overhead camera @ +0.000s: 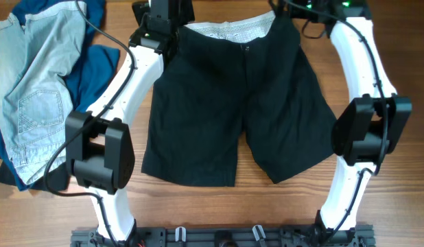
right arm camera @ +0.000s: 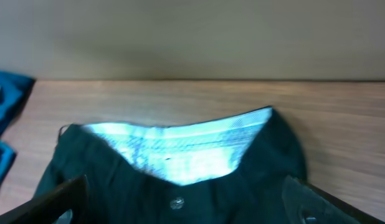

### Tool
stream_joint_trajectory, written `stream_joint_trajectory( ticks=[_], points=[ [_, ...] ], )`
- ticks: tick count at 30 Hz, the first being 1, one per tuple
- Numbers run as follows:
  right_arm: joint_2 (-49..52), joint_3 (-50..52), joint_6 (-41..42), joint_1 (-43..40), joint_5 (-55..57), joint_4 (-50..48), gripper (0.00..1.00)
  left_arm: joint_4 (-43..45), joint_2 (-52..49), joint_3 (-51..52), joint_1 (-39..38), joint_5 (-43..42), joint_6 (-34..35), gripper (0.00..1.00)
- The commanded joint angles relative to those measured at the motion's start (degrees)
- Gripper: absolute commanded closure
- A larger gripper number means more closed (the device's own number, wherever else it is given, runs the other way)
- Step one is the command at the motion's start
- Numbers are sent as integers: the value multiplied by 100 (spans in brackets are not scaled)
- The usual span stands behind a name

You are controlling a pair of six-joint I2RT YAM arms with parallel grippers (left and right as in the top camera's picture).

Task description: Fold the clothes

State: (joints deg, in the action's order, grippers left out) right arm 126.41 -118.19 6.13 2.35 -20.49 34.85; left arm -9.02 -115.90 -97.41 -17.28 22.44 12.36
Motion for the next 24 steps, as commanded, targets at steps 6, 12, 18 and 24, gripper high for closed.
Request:
stream_joint_trajectory(
  ticks=[6, 12, 18, 24],
  points=[
    [-695, -103, 302, -48, 286, 1473, 0, -1355, 621, -85, 37, -671, -105, 0],
    [-466, -31, 269, 208, 291, 1440, 4, -2096, 509, -85, 103, -872, -118, 0],
    [136, -28, 144, 603, 538, 1158, 20, -2286, 511, -85, 566, -887, 535, 0],
    [789, -28, 203, 1071, 1746, 1150, 27, -2780, 511, -85, 1117, -918, 529, 0]
  ],
)
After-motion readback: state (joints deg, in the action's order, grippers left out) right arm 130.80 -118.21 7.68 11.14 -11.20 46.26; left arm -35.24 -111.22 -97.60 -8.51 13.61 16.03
